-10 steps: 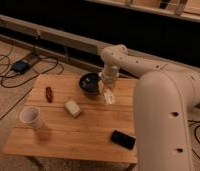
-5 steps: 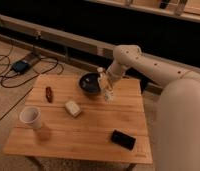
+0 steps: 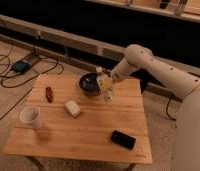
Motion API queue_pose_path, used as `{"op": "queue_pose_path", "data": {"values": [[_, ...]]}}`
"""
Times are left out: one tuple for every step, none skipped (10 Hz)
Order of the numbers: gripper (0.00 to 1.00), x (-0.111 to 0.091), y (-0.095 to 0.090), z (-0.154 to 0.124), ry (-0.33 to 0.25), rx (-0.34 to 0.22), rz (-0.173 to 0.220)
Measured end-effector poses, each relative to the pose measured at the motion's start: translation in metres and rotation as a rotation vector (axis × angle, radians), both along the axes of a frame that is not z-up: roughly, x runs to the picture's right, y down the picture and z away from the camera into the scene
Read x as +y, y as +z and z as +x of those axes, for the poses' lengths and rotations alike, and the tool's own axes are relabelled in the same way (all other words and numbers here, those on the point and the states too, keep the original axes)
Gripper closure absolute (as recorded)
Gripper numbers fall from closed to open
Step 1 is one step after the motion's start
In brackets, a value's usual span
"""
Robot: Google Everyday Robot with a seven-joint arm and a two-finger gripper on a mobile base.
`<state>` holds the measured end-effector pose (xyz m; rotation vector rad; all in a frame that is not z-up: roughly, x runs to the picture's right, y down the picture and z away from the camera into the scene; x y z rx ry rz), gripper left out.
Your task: Stand the bottle upright
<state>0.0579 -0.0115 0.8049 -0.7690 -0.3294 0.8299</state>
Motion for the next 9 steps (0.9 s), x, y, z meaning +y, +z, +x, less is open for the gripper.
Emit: {"op": "queue_pose_path", "data": {"values": [[1.00,-0.003,-0.005,0.003,0.015,-0.048,0.008],[1.00,-0.004,-0.008,0.005,0.033,-0.097,0.011],[1.00,-0.006,-0.011,0.007,0.047,-0.132,0.016],[1.00,-0.006,-0.012,0.012,0.059,-0.175,0.022],[1.00,-0.004,-0.010,0.017,0.061,-0.205,0.030],[1.00,-0.001,-0.007,0.019,0.056,-0.225,0.036],[1.00,0.002,-0.002,0.020,0.051,-0.246,0.042],[1.00,0.006,0.004,0.021,0.047,-0.270,0.047],[1.00,0.009,0.008,0.023,0.045,-0.283,0.047]]}}
